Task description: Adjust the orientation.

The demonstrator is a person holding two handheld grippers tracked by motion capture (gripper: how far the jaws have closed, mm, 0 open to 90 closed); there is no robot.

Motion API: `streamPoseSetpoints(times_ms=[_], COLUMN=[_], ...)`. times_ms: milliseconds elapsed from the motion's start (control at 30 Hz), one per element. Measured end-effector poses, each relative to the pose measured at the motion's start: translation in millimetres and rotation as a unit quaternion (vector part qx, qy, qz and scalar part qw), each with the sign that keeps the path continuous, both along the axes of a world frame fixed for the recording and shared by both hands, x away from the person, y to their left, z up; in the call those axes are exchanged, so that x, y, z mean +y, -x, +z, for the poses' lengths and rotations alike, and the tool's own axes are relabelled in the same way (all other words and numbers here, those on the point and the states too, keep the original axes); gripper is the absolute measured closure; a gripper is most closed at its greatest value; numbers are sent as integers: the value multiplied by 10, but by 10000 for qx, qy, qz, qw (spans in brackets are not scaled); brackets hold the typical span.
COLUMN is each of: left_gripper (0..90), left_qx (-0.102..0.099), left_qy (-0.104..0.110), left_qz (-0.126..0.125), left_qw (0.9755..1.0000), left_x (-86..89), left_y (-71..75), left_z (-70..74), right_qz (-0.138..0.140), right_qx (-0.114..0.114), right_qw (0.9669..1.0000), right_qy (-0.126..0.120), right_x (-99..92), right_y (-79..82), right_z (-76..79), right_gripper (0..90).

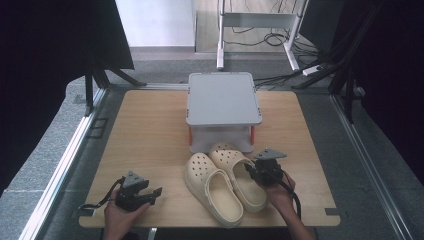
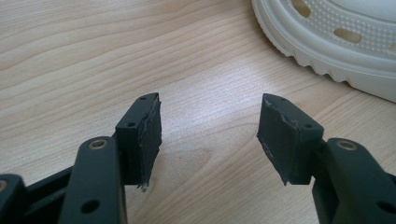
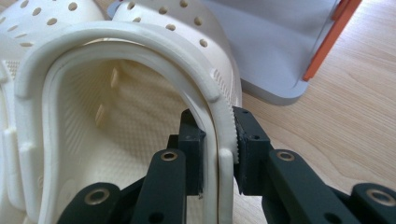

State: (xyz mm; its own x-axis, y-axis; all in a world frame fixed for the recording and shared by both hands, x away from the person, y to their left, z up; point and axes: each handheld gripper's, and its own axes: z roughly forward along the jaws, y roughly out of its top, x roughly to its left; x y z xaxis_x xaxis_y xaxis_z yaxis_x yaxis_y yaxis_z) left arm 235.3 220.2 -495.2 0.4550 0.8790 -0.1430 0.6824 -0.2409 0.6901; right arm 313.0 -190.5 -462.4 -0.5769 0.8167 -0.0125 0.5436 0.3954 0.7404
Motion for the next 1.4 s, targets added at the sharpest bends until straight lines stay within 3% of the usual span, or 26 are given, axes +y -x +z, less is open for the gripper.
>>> streamPoseSetpoints(times_ms=[233,333,400,500,733,1000,1133,1400], left_gripper=[403,402,402,402,402,402,402,402], left_qx=[0,-10,-23,-23,10,-7,-3,-6], left_qy=[0,4,4,0,22,17,11,4], left_qz=[-12,-26,-16,-11,-16,-39,-45,-47], left_qw=[10000,10000,10000,10000,10000,10000,10000,10000], left_x=[0,5,9,10,-4,-22,-26,-14], left_y=[0,1,2,3,-1,2,0,0], left_z=[-1,3,6,7,4,15,10,11], right_qz=[-71,-18,-2,-1,33,534,750,899], right_qx=[-92,-14,70,27,-4,361,568,843], right_qw=[9999,9998,9998,9998,9991,9971,9951,9924], right_qy=[-5,-201,-199,-174,-423,-404,-310,-56], right_x=[31,5,-6,-44,-205,-67,73,261], right_y=[13,16,25,85,255,427,435,366], right_z=[-17,-27,-28,-8,173,360,374,316], right_gripper=[736,630,561,541,546,560,557,548])
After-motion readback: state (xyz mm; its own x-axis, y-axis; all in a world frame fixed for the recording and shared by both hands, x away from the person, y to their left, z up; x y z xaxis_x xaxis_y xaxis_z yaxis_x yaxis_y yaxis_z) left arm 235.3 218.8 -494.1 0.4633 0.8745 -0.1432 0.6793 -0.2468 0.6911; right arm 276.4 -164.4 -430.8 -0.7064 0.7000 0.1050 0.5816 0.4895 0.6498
